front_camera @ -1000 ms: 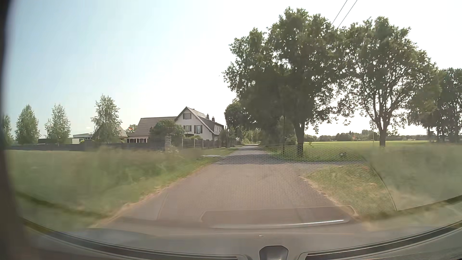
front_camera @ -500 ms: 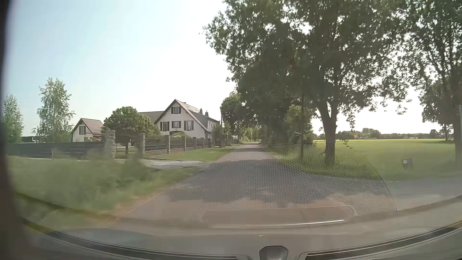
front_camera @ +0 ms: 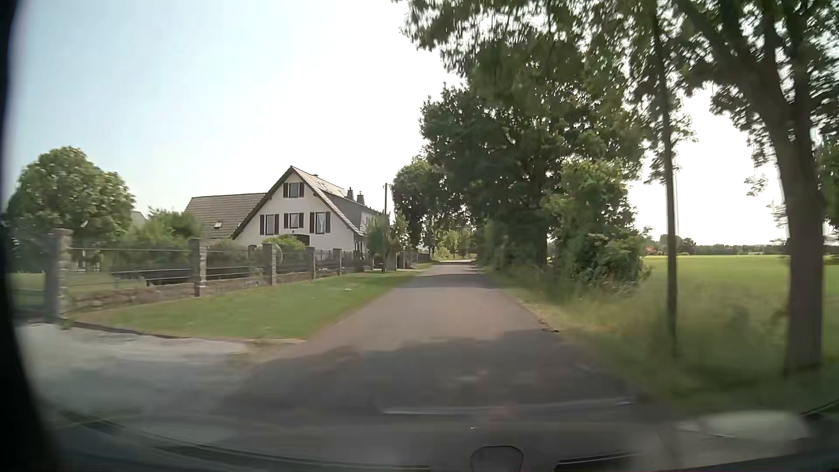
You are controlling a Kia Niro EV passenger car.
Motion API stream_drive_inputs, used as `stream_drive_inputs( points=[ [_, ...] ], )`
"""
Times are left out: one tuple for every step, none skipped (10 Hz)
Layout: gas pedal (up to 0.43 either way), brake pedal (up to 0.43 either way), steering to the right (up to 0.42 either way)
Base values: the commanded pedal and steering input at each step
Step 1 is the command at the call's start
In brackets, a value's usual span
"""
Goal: Follow the waypoints while adhering to traffic rules and regulations
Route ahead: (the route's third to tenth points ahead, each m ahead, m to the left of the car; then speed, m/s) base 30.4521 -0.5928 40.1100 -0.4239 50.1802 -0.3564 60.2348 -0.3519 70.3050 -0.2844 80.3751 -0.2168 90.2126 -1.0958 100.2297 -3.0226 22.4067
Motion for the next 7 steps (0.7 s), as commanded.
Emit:
stream_drive_inputs(
  points=[
    [0.177,0.006,0.003],
    [0.177,0.006,0.003],
    [0.177,0.006,0.003],
    [0.177,0.006,0.003],
    [0.177,0.006,0.003],
    [0.177,0.006,0.003],
    [0.169,0.006,0.003]
  ],
)
